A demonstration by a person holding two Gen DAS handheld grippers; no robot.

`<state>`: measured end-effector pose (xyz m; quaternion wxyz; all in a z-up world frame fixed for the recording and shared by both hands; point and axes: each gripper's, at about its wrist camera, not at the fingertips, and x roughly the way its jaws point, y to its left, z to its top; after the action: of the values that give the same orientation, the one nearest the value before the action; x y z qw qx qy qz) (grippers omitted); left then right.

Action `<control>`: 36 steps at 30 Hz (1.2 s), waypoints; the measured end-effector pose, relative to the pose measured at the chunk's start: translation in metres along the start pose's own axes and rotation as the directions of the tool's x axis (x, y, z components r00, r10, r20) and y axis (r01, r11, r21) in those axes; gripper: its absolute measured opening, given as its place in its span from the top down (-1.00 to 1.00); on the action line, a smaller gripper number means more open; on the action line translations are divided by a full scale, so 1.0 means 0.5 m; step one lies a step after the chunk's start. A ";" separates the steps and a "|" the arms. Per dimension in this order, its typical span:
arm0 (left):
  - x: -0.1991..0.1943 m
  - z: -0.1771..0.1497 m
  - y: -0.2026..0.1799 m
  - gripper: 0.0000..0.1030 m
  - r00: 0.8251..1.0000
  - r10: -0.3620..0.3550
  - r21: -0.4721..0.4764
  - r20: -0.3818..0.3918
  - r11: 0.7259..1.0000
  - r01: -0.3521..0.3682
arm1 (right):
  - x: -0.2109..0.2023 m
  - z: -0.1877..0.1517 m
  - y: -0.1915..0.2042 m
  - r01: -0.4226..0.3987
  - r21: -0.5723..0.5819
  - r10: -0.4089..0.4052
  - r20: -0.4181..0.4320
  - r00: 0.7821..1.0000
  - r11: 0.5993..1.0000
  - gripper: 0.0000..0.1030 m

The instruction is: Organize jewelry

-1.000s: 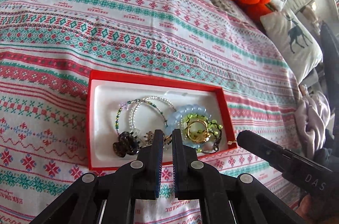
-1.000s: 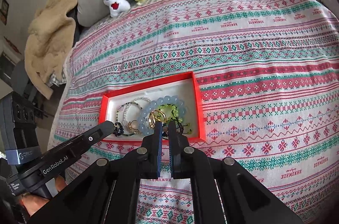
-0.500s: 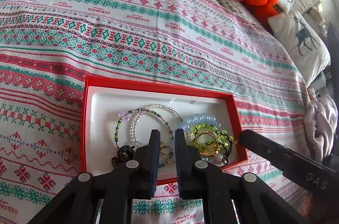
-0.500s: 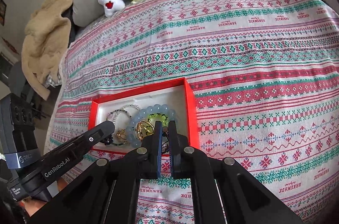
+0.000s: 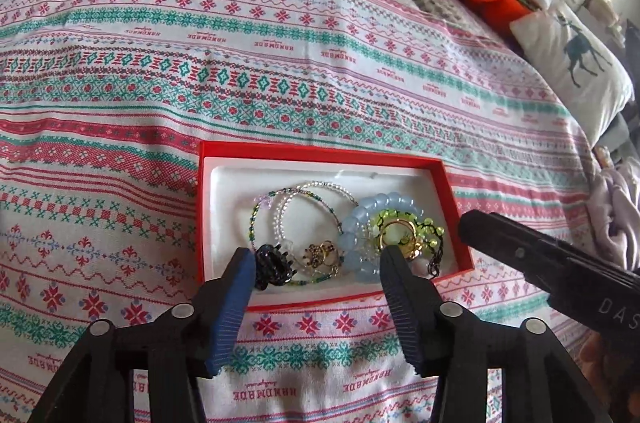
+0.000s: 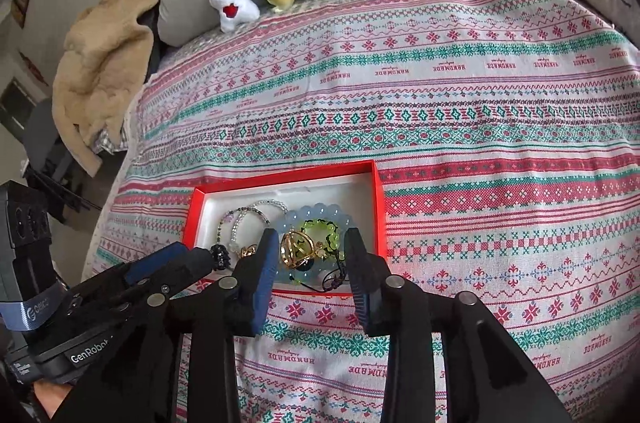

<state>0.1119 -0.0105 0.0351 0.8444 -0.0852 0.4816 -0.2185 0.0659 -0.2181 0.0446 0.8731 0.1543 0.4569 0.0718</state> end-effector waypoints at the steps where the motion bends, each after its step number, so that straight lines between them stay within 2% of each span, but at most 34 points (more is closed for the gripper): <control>1: -0.004 -0.006 0.000 -0.26 1.000 0.015 0.000 -0.002 1.000 -0.015 | -0.007 -0.004 0.000 0.004 -0.002 -0.004 0.002 1.000 1.000 0.19; 4: -0.013 -0.025 -0.001 -0.45 0.998 0.054 0.005 -0.009 0.999 -0.054 | -0.026 -0.021 -0.002 0.008 0.003 -0.008 -0.002 1.000 1.000 0.11; 10: -0.032 -0.073 -0.011 -0.80 0.988 0.156 0.056 -0.012 0.986 -0.155 | -0.058 -0.070 0.003 0.060 -0.026 -0.060 -0.019 0.998 0.998 -0.20; 13: -0.035 -0.103 -0.012 -0.94 0.975 0.219 0.076 -0.032 0.973 -0.216 | -0.069 -0.098 0.006 0.108 -0.047 -0.109 -0.025 0.994 0.993 -0.48; 15: -0.034 -0.122 -0.012 -0.97 0.963 0.266 0.093 -0.052 0.961 -0.260 | -0.071 -0.120 0.007 0.150 -0.062 -0.153 -0.039 0.988 0.987 -0.78; 18: -0.037 -0.150 -0.012 -0.98 0.951 0.302 0.104 -0.064 0.950 -0.294 | -0.072 -0.145 0.007 0.196 -0.079 -0.201 -0.054 0.978 0.977 -0.84; 24: -0.052 -0.189 -0.024 -0.99 0.941 0.334 0.115 -0.049 0.938 -0.327 | -0.072 -0.176 0.012 0.275 -0.108 -0.282 -0.059 0.958 0.955 -0.93; 36: -0.049 -0.186 -0.025 -0.99 0.935 0.353 0.109 -0.039 0.931 -0.347 | -0.048 -0.184 0.015 0.301 -0.118 -0.312 -0.092 0.946 0.946 -0.93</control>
<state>0.0183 -0.0042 0.0100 0.8587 0.0510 0.5017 -0.0910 -0.0231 -0.1987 0.0167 0.8540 0.0322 0.5181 -0.0334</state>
